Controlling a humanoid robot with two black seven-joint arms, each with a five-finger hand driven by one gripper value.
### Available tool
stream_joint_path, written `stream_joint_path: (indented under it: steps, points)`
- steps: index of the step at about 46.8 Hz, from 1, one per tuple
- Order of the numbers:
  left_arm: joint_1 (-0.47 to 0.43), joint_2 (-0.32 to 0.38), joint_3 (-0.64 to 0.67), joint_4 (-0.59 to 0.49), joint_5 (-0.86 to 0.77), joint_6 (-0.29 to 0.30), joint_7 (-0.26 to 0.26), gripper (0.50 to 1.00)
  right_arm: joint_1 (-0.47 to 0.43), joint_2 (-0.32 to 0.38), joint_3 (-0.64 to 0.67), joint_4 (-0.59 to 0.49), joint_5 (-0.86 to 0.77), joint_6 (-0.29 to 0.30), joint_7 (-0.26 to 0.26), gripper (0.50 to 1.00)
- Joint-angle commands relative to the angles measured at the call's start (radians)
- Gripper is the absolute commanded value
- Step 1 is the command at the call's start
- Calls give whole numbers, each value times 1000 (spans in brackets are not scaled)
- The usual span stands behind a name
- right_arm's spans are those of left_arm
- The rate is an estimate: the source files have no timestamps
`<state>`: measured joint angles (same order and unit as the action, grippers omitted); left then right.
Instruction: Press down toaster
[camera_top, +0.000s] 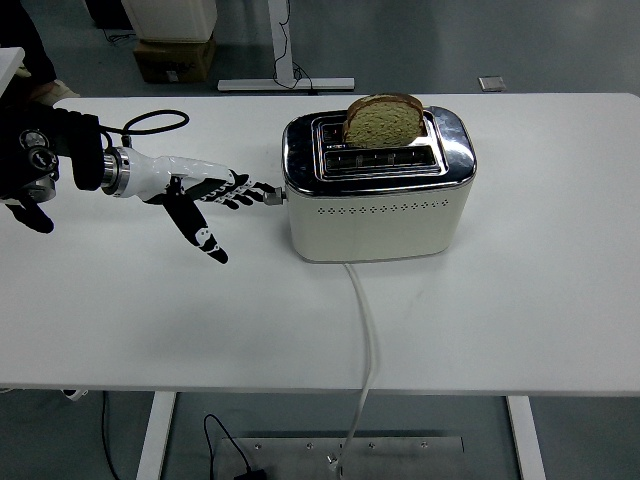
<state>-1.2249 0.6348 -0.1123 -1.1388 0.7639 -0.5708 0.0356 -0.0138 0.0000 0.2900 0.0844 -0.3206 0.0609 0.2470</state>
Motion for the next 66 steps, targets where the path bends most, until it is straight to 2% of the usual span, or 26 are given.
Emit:
stream_joint_path:
  steps: [1,31,47,66]
  points:
    - [4,-7,0,2,0,3,0,1000,0,0,0,0,0,0,0,998]
    - [54,-30,0,51,-2,25,-2,1000,-2,0,0,0,0,0,0,998]
    - [87,-66,-1,97,-2,28,-5,1000,-2,0,0,0,0,-1,0,998]
    - [110,-61,-3,111,-14,28,-10,1000,-2,0,0,0,0,-1,0,998]
